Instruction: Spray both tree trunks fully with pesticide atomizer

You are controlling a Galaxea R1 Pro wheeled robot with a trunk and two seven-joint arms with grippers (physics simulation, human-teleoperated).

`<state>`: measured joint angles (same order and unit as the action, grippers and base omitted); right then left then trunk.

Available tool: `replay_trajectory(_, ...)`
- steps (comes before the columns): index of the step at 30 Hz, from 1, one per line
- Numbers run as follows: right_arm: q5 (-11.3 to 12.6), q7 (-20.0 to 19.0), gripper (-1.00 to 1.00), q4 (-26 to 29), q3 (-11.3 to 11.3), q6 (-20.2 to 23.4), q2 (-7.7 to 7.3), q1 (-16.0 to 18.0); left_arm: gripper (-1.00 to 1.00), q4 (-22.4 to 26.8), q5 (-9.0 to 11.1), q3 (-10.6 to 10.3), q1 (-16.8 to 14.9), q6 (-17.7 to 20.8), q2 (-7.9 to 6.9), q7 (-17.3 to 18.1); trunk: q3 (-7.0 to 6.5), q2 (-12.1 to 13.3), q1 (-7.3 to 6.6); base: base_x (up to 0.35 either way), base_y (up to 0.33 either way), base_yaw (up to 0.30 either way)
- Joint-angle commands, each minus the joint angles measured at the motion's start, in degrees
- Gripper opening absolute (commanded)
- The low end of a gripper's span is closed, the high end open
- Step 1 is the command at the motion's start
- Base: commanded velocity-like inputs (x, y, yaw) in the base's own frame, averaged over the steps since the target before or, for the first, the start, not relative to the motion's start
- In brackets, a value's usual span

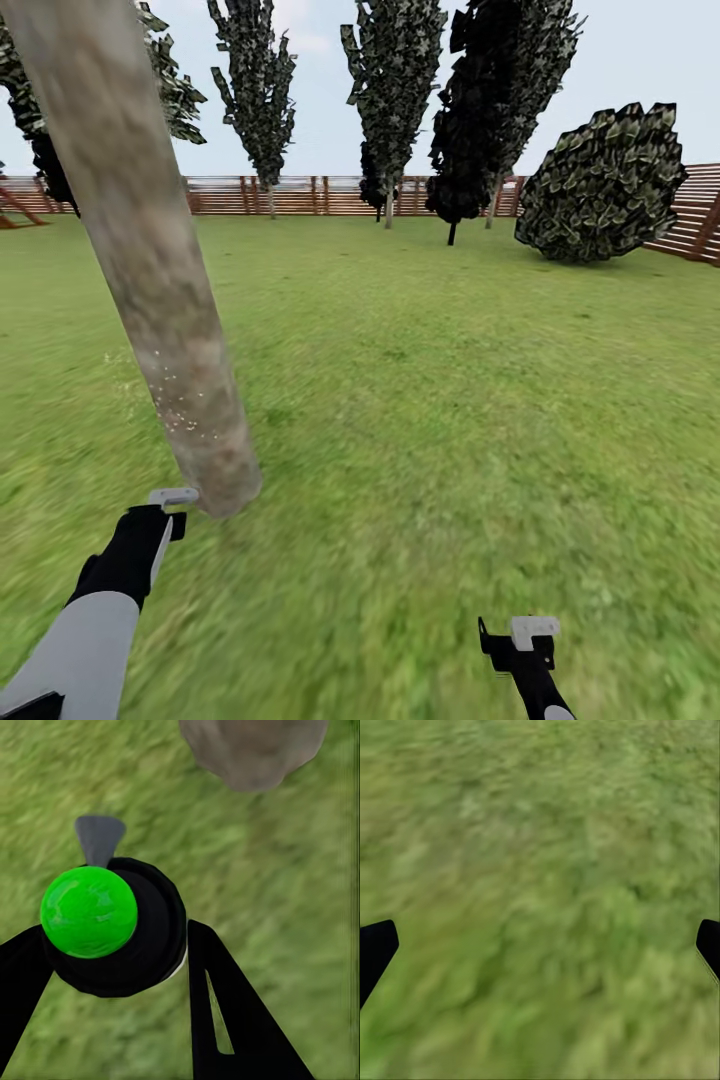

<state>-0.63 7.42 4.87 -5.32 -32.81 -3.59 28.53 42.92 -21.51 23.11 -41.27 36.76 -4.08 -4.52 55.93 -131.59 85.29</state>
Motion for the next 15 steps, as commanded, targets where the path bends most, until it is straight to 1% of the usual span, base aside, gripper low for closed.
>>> replay_trajectory(1, -0.07, 0.49, 1.0, -0.03, -0.48, -0.06, -0.01, 0.03, -1.0, 0.06, 0.07, 0.02, -0.04, 0.24, 0.02, -0.14, 0.05, -0.02, 0.01, 0.237, -0.163, 0.017)
replay_trajectory(10, -0.06, 0.49, 1.0, -0.03, -0.48, -0.06, -0.01, 0.03, -1.0, 0.06, 0.07, 0.09, -0.04, 0.24, 0.13, -0.22, 0.05, -0.02, 0.01, 0.236, -0.174, 0.002)
replay_trajectory(15, -0.06, 0.49, 1.0, -0.03, -0.48, -0.06, -0.01, 0.03, -1.0, 0.08, 0.07, 0.1, -0.04, 0.24, 0.13, -0.22, 0.05, -0.02, 0.01, 0.178, -0.226, 0.0)
